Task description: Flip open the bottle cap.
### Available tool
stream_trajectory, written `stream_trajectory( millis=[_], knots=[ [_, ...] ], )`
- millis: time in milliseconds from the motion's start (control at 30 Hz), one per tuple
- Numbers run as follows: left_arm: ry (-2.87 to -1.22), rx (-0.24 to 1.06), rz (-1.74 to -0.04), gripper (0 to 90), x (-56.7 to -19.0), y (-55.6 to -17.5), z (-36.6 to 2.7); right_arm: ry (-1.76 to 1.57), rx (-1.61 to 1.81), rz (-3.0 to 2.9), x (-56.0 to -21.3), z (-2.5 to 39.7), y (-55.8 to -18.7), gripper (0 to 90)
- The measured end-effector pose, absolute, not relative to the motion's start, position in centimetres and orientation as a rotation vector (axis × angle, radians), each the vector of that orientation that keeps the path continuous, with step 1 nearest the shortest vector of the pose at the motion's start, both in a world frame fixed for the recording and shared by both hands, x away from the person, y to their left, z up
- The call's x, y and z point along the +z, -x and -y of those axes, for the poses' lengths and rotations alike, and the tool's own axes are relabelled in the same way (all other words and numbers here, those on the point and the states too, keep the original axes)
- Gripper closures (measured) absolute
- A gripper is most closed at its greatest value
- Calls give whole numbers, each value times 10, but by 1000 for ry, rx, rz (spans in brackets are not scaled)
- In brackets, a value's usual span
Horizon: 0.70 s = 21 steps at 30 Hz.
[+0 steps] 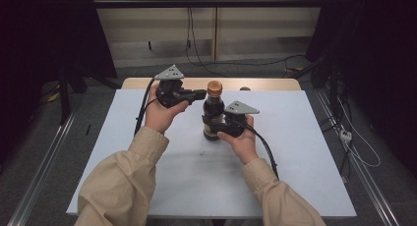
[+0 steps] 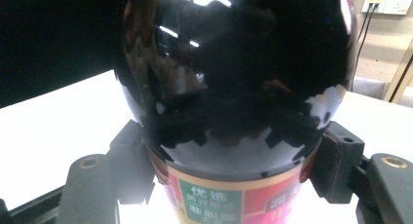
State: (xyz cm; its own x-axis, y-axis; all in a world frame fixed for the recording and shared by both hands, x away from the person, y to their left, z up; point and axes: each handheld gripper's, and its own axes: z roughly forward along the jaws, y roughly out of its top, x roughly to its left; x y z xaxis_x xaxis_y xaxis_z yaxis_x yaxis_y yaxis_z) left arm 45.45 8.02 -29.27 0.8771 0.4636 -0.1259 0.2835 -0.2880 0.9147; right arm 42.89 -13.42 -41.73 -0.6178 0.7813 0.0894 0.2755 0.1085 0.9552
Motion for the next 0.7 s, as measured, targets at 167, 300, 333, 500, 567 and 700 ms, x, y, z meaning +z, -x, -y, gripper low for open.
stream_trajectory(
  millis=[167, 300, 333, 500, 567, 700],
  knots=[
    [-1897, 206, -547, 900, -288, -454, -79, -1023, 1524, -1958, -417, 135, -429, 302],
    [-1899, 208, -545, 900, -286, -454, -78, -1023, 1530, -1950, -418, 134, -429, 301],
    [-1900, 204, -538, 900, -286, -455, -78, -1021, 1531, -1951, -418, 134, -429, 302],
    [-1905, 204, -537, 900, -282, -456, -76, -1016, 1531, -1962, -417, 135, -430, 304],
    [-1927, 214, -528, 900, -279, -457, -75, -1020, 1535, -1962, -417, 136, -429, 305],
    [-1948, 231, -535, 900, -276, -457, -72, -1023, 1532, -1967, -417, 136, -430, 309]
  ],
)
